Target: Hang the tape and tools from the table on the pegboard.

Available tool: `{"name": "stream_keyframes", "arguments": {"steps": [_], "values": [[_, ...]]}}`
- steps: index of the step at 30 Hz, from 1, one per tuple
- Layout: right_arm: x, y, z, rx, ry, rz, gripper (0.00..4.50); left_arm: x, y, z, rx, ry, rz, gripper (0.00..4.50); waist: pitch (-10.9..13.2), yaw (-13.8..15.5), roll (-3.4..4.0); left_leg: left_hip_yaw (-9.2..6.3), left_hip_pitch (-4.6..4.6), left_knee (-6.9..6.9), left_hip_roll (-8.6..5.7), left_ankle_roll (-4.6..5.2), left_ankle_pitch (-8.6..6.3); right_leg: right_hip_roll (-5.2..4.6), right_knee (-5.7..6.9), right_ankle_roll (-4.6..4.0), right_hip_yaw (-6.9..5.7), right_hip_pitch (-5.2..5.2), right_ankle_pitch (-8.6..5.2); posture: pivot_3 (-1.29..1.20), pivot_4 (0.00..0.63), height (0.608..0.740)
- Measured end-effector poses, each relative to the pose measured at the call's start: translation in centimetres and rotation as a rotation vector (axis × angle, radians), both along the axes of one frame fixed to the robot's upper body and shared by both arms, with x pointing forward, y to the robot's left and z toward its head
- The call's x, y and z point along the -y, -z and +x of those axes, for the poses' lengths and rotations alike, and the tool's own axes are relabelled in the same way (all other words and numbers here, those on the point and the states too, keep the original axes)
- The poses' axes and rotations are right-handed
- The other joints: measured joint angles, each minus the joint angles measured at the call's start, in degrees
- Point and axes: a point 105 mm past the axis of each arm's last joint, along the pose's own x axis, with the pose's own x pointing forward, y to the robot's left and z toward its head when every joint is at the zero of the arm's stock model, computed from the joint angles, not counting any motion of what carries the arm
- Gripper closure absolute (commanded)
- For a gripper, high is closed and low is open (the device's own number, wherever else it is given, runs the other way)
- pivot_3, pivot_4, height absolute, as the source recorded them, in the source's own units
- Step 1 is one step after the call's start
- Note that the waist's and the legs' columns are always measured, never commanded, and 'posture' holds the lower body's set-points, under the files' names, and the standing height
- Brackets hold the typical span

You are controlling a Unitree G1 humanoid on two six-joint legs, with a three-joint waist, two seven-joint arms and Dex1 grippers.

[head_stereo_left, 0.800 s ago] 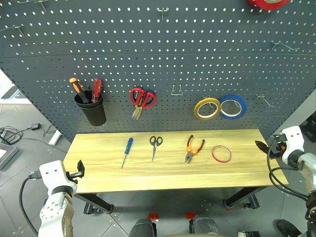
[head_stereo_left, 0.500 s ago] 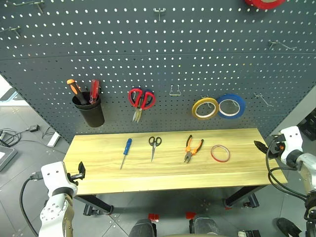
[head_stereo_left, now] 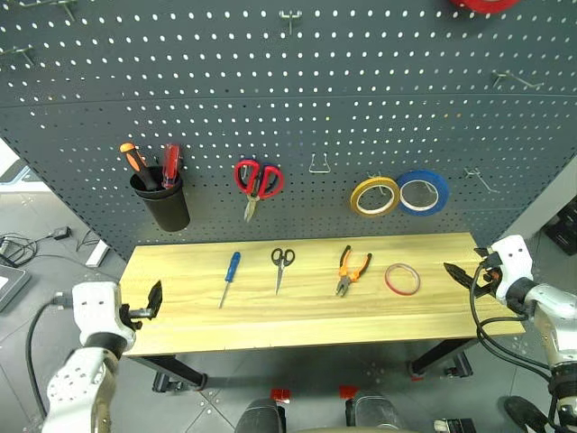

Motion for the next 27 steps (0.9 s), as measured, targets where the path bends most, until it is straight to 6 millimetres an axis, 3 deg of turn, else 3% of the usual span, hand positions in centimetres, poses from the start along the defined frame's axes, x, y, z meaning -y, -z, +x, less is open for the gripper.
{"name": "stream_keyframes", "arguments": {"steps": [5,7,13,16,19,27], "values": [[-3.2,0.3,-0.9,-0.049,-0.106,-0.054,0.00,1.6,-3.1,2.3,0.005,0.166,0.038,0.30,1.2,-0.2,0.15,-0.03,0.00,0.01,-0.01,0.00,0.00,0.03,0.07,0.00,-0.01,-0.04,0.00,-0.14,0.152,0.740],[-4.7,0.5,-1.3,-0.077,-0.141,-0.082,0.00,3.8,-3.5,2.9,-0.009,0.276,0.044,0.30,1.9,-0.4,0.14,-0.03,-0.01,0.00,0.00,0.00,0.00,0.03,0.05,0.00,0.02,-0.06,0.00,-0.15,0.163,0.740],[-9.3,0.8,-1.9,-0.085,-0.241,-0.107,0.00,11.3,-1.4,2.8,-0.115,0.621,-0.004,0.30,4.0,-0.9,-0.08,-0.05,-0.17,0.00,0.08,0.00,0.01,0.04,0.18,0.00,0.07,-0.35,0.00,-0.20,0.208,0.740],[-9.8,0.9,-1.2,-0.088,-0.220,-0.114,0.00,13.1,-1.1,2.9,-0.129,0.711,0.011,0.30,4.7,-1.6,-0.14,-0.08,-0.72,0.11,0.12,0.00,0.02,0.04,0.32,-0.01,0.07,-0.90,0.03,-0.21,0.223,0.740],[-9.9,0.7,-0.2,-0.089,-0.190,-0.116,0.00,13.7,-1.2,3.1,-0.123,0.746,0.029,0.30,5.6,-2.3,-0.23,-0.12,-0.86,0.13,0.19,0.00,0.03,0.04,0.32,-0.01,0.03,-1.02,0.03,-0.22,0.249,0.740],[-9.3,3.1,3.5,-0.250,-0.183,-0.168,0.00,16.0,-0.4,3.4,-0.148,0.878,0.059,0.30,8.8,-3.7,-0.32,-0.08,-1.13,0.18,0.22,0.01,0.03,0.01,0.40,-0.02,0.05,-1.33,0.05,-0.21,0.306,0.740]]}}
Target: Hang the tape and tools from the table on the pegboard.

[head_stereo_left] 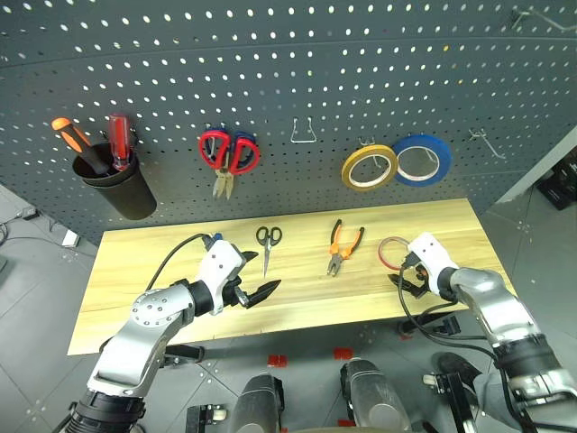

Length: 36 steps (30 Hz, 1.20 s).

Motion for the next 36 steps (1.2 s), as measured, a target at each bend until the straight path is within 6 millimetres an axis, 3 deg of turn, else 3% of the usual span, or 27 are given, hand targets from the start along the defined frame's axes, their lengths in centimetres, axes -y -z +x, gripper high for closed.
{"name": "stream_keyframes", "arguments": {"steps": [5,8,19,24,27,29,33,36], "values": [[-0.5,0.1,1.7,-0.032,-0.074,-0.045,0.00,1.1,0.1,-0.1,0.000,0.051,0.002,0.30,1.5,-0.4,-0.01,0.05,-0.56,0.27,0.10,-0.02,0.01,0.01,0.10,0.01,-0.02,-0.49,0.00,-0.20,0.334,0.740],[-1.1,0.4,2.7,-0.053,-0.124,-0.085,0.59,2.0,0.2,-0.5,-0.004,0.104,-0.003,0.27,2.5,-0.6,-0.08,0.07,-0.93,0.73,0.09,-0.03,0.01,-0.05,0.48,0.01,-0.04,-0.79,0.01,-0.19,0.340,0.740],[-1.1,0.1,3.6,-0.072,-0.228,-0.187,4.34,5.2,-0.7,-1.2,0.050,0.281,-0.051,0.27,2.9,-0.7,-0.19,-0.01,-0.78,0.84,0.13,-0.02,0.02,-0.04,0.74,0.03,-0.10,-0.64,0.02,-0.23,0.326,0.740],[1.3,0.3,1.5,0.015,-0.181,-0.250,4.46,6.6,-1.1,-1.4,0.078,0.347,-0.105,0.27,3.0,0.2,-0.10,-0.11,-0.96,0.85,0.06,-0.07,0.05,-0.16,0.64,0.03,-0.19,-0.65,0.02,-0.26,0.321,0.740],[3.4,-1.0,-0.6,0.139,-0.101,-0.304,4.46,7.2,-1.5,-1.4,0.090,0.367,-0.144,0.27,3.0,0.1,-0.03,-0.02,-1.18,0.85,-0.05,-0.13,0.08,-0.23,0.65,0.06,-0.13,-0.89,0.01,-0.27,0.320,0.740],[4.0,-3.0,-2.0,0.298,-0.023,-0.338,4.46,7.8,-2.2,-1.4,0.113,0.381,-0.193,0.27,3.0,-0.1,-0.04,0.00,-1.35,0.85,-0.03,-0.13,0.08,-0.22,0.69,0.08,-0.11,-1.12,0.01,-0.29,0.322,0.740],[2.5,-8.6,-3.2,0.655,0.114,-0.314,4.46,8.9,-3.3,-1.0,0.156,0.388,-0.261,0.27,3.0,-1.9,-0.05,0.03,-1.41,0.84,0.01,-0.33,0.23,-0.05,0.92,0.27,0.05,-1.38,0.12,-0.32,0.326,0.740],[1.8,-11.9,-2.9,0.808,0.136,-0.299,4.46,9.2,-3.8,-0.5,0.178,0.384,-0.280,0.27,3.0,-2.8,-0.06,0.01,-1.41,0.85,-0.03,-0.28,0.27,-0.01,0.91,0.34,0.09,-1.37,0.21,-0.32,0.320,0.740]]}}
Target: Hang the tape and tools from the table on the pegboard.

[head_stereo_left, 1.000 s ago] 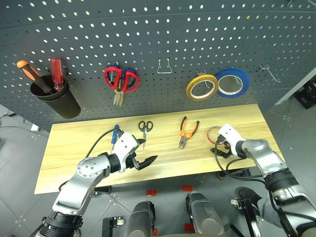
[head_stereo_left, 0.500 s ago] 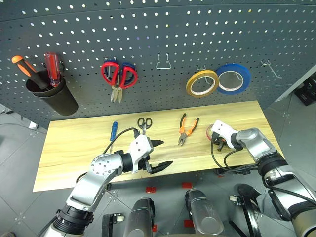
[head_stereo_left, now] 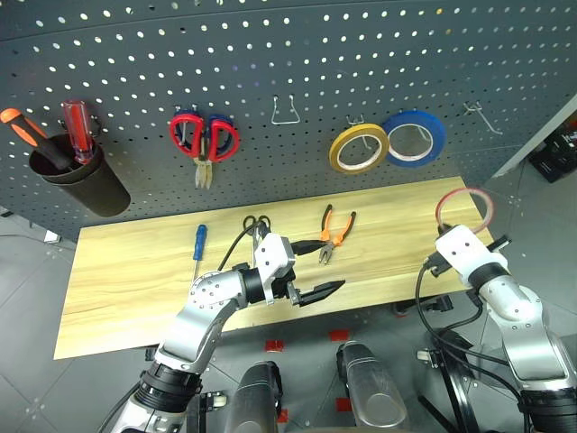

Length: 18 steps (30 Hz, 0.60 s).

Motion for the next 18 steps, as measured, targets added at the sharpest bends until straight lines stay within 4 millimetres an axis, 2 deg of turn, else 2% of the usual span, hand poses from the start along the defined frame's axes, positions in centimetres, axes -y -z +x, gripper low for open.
{"name": "stream_keyframes", "arguments": {"steps": [5,8,10,13,17,18], "values": [[1.1,-6.7,3.6,0.202,0.023,0.054,4.46,0.2,-0.8,0.9,0.032,-0.012,-0.015,0.27,0.0,-1.0,-0.01,0.02,-0.08,-0.01,-0.02,0.06,0.04,-0.01,-0.12,-0.01,-0.03,-0.01,0.01,-0.31,0.312,0.740],[2.4,-8.7,5.7,0.230,0.038,0.121,4.46,0.3,-1.2,1.2,0.045,-0.024,-0.027,0.27,0.0,-1.2,-0.01,0.00,-0.15,-0.02,0.01,0.06,0.06,-0.02,-0.19,-0.01,-0.09,-0.01,0.00,-0.30,0.309,0.740],[3.2,-8.8,6.8,0.206,0.044,0.172,4.46,0.5,-1.2,1.2,0.044,-0.029,-0.033,0.27,0.0,-1.3,-0.01,0.04,-0.18,-0.02,0.00,0.07,0.06,-0.05,-0.20,-0.01,-0.08,-0.02,0.01,-0.30,0.309,0.740],[4.3,-7.6,8.0,0.140,0.060,0.242,4.46,0.4,-1.2,1.4,0.046,-0.041,-0.029,0.27,0.0,-1.6,-0.01,0.13,-0.18,-0.01,-0.01,0.10,0.08,-0.13,-0.18,-0.01,-0.06,-0.02,0.01,-0.29,0.306,0.740],[4.8,-6.8,9.0,0.077,0.038,0.344,4.46,0.4,-1.1,1.4,0.049,-0.045,-0.022,0.27,0.0,-2.0,-0.01,0.20,-0.16,0.00,-0.02,0.14,0.10,-0.15,-0.13,0.00,-0.02,-0.02,0.01,-0.28,0.306,0.740],[4.6,-7.0,9.1,0.074,0.018,0.372,4.19,0.4,-1.1,1.4,0.049,-0.046,-0.022,0.27,0.0,-2.0,-0.01,0.20,-0.16,0.00,-0.01,0.13,0.10,-0.15,-0.13,0.00,-0.02,-0.02,0.01,-0.28,0.306,0.740]]}}
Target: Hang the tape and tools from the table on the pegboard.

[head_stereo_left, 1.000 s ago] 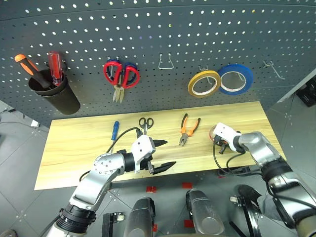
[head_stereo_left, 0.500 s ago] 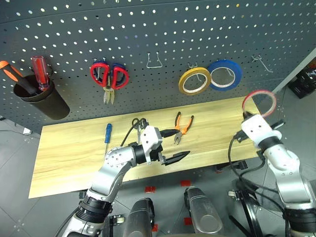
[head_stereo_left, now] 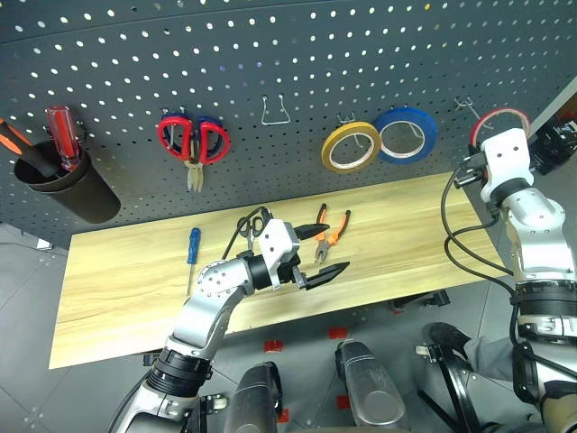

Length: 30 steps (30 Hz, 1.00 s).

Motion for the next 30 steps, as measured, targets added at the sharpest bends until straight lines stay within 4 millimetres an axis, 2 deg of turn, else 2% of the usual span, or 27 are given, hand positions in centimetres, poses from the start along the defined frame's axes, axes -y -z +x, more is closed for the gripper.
{"name": "stream_keyframes", "arguments": {"steps": [3,7,10,13,16,20,24,26,30], "values": [[-0.7,0.2,-0.1,-0.006,-0.043,0.060,3.35,0.0,0.0,0.0,0.001,-0.004,0.002,0.27,0.0,0.0,0.00,-0.02,-0.01,-0.01,0.04,-0.04,0.02,0.01,-0.01,0.00,-0.03,0.00,0.00,-0.29,0.307,0.740],[-2.7,2.9,-1.5,-0.077,-0.102,0.101,2.00,-0.3,0.1,0.2,0.004,-0.022,0.012,0.27,0.0,0.2,0.00,-0.03,-0.05,0.00,0.04,-0.08,0.04,0.00,0.00,0.00,-0.03,-0.02,0.00,-0.29,0.307,0.740],[-4.8,5.0,-3.3,-0.149,-0.138,0.141,0.98,-1.1,0.7,0.5,0.024,-0.051,0.054,0.27,0.0,0.1,0.01,-0.06,-0.04,0.00,0.05,-0.05,0.03,-0.01,0.03,0.00,-0.03,-0.02,0.00,-0.29,0.311,0.740],[-8.1,7.9,-5.8,-0.282,-0.171,0.218,0.04,-3.3,1.9,1.0,0.040,-0.101,0.138,0.27,0.0,0.1,0.04,-0.15,-0.04,-0.04,0.12,-0.02,0.01,0.06,0.04,0.00,-0.02,-0.09,0.00,-0.30,0.317,0.740],[-12.7,10.7,-7.9,-0.451,-0.214,0.309,0.04,-6.1,2.7,1.5,0.047,-0.151,0.220,0.27,0.0,-0.2,0.10,-0.15,-0.05,-0.06,0.16,0.02,-0.01,0.13,0.08,-0.01,0.04,-0.19,0.00,-0.29,0.325,0.740],[-17.1,10.4,-8.1,-0.529,-0.217,0.386,0.04,-9.9,3.2,1.6,0.043,-0.207,0.308,0.27,0.1,0.0,0.13,-0.21,-0.13,-0.06,0.06,0.02,-0.02,0.06,0.05,-0.02,0.01,-0.29,0.00,-0.27,0.327,0.740],[-19.8,9.9,-7.1,-0.558,-0.202,0.440,0.04,-13.5,3.3,1.9,0.028,-0.298,0.353,0.27,0.0,0.3,0.13,-0.30,-0.29,-0.08,0.03,0.01,-0.01,0.03,0.03,-0.02,-0.09,-0.45,0.00,-0.25,0.323,0.740],[-20.7,10.6,-6.6,-0.601,-0.177,0.466,0.04,-14.2,3.3,1.6,0.020,-0.306,0.358,0.27,0.0,0.3,0.13,-0.28,-0.31,-0.09,-0.04,-0.01,0.00,-0.05,0.03,-0.02,-0.07,-0.46,0.00,-0.25,0.321,0.740],[-21.2,12.4,-5.5,-0.676,-0.075,0.512,0.04,-14.9,4.1,1.1,0.005,-0.315,0.375,0.27,0.0,0.1,0.12,-0.25,-0.30,-0.09,-0.10,0.00,0.00,-0.13,0.06,-0.02,-0.04,-0.48,0.01,-0.24,0.317,0.740]]}}
